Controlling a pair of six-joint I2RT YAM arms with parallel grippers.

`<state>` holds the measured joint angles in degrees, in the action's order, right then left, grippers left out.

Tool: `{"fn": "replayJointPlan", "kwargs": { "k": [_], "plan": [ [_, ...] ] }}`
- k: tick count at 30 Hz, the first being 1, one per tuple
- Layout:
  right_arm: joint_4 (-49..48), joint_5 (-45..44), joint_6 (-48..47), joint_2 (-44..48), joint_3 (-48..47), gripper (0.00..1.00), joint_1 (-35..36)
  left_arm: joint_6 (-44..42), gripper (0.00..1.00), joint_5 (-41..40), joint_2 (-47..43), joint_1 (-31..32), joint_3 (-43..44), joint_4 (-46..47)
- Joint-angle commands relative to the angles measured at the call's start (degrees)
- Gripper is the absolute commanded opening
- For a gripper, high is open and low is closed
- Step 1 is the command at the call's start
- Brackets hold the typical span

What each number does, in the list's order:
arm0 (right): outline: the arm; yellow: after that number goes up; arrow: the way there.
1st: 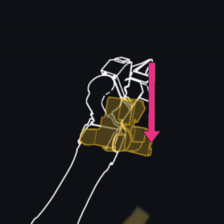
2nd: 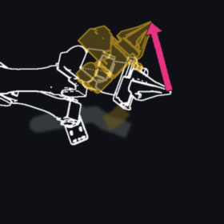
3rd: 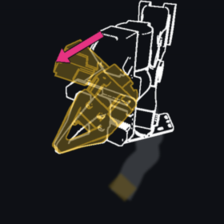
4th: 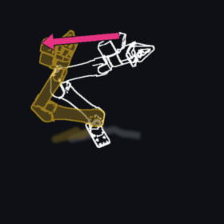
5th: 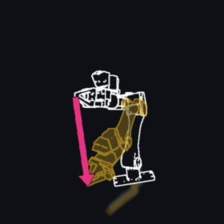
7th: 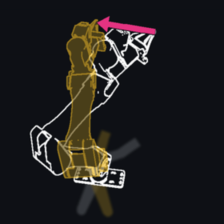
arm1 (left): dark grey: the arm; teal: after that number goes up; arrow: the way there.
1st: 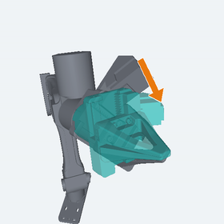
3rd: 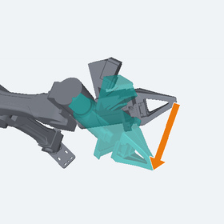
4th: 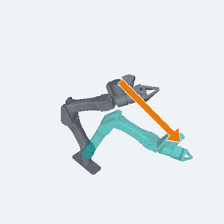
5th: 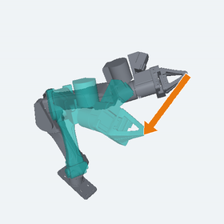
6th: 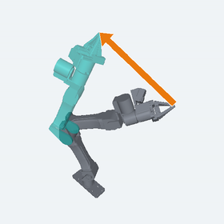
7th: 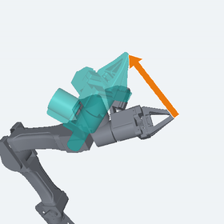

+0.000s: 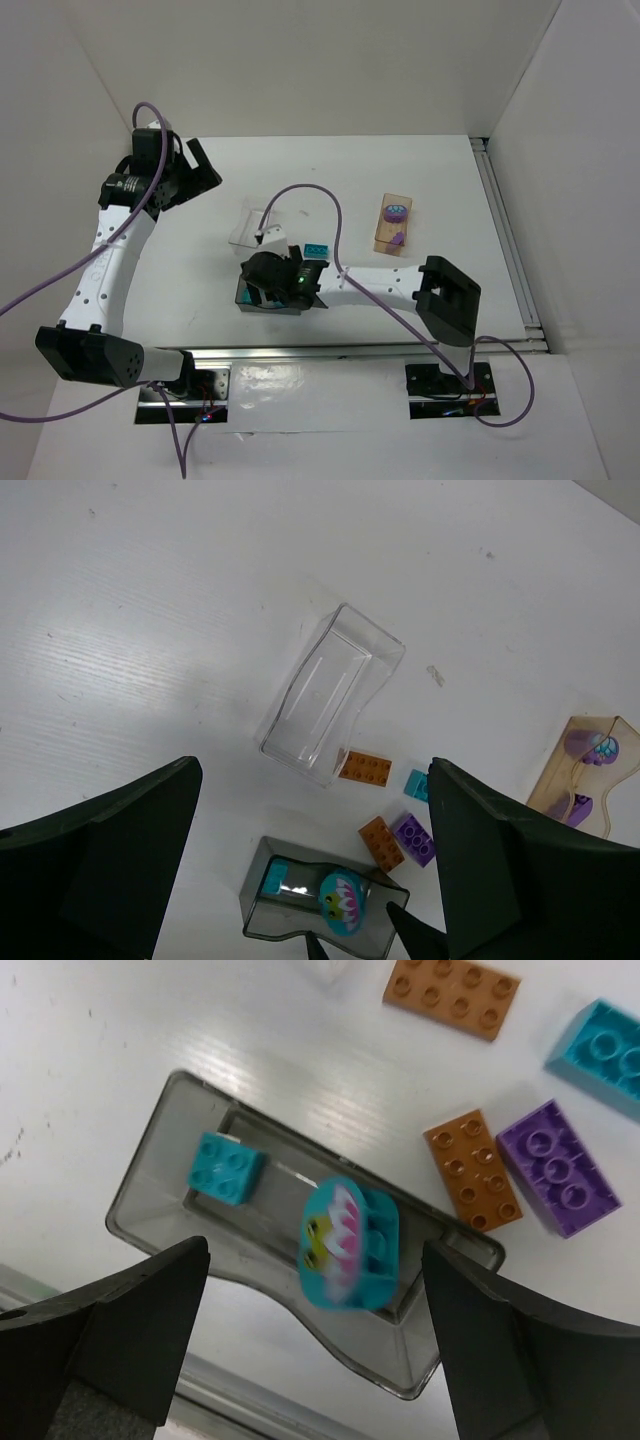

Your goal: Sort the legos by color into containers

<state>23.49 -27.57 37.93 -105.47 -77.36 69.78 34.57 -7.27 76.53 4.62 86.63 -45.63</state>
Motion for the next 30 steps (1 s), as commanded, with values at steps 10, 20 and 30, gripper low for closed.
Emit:
{"fn": "replayJointPlan", "kwargs": {
  "k": [10, 20, 30],
  "plan": [
    [-1.2, -2.3, 1.0, 8.4, 3.0, 0.95, -13.6, -0.5, 1.00, 0.6, 0.6, -0.3, 2.1, 0.0],
    [2.7, -0.4, -0.2, -6.0, -6.4, 1.00, -19.5, -0.5, 1.00, 1.1, 0.6, -0.3, 1.1, 0.5],
    [3.2, 0.2, 2.1, -11.8, -6.8, 1.00, -22.1, -1.0, 1.00, 1.1, 1.2, -0.3, -0.5, 1.2]
  ]
}}
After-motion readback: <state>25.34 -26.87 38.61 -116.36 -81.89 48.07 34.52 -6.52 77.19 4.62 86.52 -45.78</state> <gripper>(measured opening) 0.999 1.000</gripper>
